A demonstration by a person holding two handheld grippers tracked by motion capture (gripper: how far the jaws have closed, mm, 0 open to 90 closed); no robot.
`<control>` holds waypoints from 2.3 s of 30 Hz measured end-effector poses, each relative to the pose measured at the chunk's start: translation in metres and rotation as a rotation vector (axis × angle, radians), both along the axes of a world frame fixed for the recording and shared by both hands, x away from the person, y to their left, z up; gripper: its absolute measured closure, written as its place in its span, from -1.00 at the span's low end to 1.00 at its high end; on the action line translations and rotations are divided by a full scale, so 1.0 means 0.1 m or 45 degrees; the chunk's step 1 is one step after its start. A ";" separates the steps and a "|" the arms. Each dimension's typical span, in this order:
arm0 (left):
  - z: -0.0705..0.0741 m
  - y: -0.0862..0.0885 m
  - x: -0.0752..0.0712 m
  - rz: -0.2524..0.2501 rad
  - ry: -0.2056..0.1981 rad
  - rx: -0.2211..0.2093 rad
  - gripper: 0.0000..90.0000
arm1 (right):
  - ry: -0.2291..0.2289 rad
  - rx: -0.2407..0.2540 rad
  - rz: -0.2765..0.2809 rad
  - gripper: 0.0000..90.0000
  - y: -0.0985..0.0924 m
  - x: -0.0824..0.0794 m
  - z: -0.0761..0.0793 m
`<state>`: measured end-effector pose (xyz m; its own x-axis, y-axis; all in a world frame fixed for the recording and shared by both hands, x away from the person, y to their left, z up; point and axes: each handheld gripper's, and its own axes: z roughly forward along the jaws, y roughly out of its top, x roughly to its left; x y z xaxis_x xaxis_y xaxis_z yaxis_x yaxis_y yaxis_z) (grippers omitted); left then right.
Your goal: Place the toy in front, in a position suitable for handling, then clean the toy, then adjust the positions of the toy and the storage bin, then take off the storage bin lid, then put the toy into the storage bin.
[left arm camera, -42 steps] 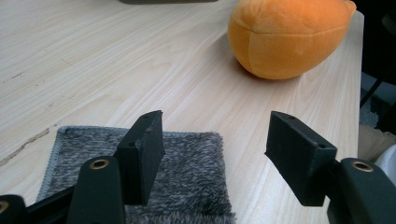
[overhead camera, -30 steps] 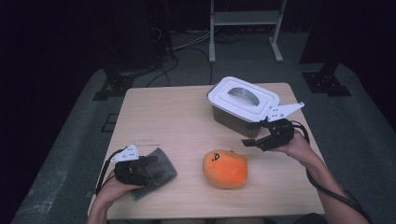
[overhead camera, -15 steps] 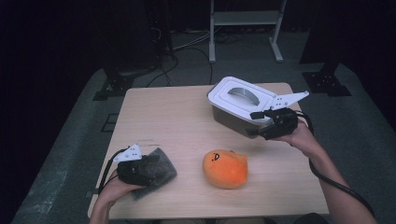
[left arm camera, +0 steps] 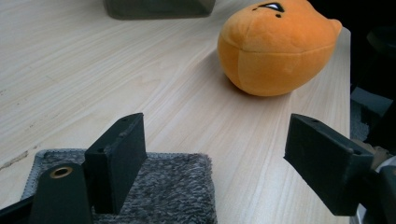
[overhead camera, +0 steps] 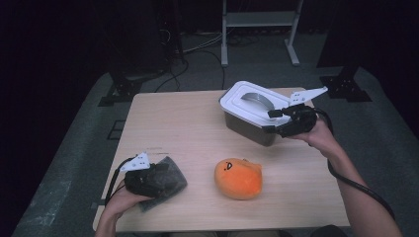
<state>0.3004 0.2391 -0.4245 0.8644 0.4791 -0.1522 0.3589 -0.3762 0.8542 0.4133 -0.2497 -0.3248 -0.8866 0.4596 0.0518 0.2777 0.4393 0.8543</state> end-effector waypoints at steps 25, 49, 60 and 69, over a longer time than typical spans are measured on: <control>0.01 -0.06 0.02 -0.033 -0.014 0.013 -0.62 | -0.040 -0.026 -0.051 -0.37 0.06 0.40 0.19; 0.01 -0.05 -0.02 -0.043 -0.011 0.022 -0.65 | -0.020 -0.024 -0.090 -0.38 0.18 0.78 0.10; -0.01 -0.05 -0.02 -0.053 -0.002 0.033 -0.65 | -0.025 -0.023 -0.147 -0.40 0.16 0.91 0.03; -0.01 -0.06 -0.03 -0.063 -0.001 0.026 -0.65 | -0.017 -0.044 -0.159 -0.39 0.17 1.00 0.00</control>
